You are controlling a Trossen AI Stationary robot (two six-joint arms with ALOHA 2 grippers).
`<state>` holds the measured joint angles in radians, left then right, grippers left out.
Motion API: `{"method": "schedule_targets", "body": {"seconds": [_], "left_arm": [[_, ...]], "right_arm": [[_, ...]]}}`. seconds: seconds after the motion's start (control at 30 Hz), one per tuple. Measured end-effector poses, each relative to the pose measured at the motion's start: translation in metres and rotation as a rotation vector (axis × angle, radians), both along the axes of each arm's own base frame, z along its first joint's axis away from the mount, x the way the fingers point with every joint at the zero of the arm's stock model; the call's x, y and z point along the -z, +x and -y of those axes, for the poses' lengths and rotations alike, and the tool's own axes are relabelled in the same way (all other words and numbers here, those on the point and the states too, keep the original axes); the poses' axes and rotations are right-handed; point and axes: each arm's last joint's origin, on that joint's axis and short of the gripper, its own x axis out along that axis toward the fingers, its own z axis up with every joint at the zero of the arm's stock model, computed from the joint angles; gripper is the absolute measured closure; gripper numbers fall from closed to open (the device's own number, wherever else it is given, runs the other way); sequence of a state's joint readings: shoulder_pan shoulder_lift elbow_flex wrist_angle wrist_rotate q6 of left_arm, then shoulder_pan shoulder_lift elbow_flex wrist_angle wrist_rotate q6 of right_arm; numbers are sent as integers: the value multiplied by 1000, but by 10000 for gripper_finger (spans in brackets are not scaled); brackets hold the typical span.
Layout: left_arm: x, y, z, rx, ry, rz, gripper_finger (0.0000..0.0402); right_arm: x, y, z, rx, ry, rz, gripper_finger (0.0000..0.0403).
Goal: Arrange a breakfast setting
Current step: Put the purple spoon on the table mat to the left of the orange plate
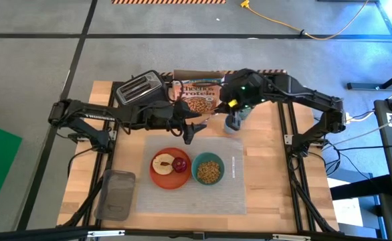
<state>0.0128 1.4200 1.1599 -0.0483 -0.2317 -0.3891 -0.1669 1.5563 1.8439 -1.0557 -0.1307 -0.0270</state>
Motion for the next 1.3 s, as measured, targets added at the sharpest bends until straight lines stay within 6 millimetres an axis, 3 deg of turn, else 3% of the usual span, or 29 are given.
{"method": "schedule_targets", "body": {"seconds": [0.4, 0.97, 1.3], "left_arm": [[-1, -3, 1, 60, -21, -16, 233], [6, -6, -13, 99, -119, -73, 366], [7, -8, -25, 75, -267, -73, 370]], "right_arm": [[26, 28, 4, 24, 101, -75, 400], [23, 33, 5, -1, 70, -24, 400], [23, 33, 5, 11, 58, -25, 386]]}}
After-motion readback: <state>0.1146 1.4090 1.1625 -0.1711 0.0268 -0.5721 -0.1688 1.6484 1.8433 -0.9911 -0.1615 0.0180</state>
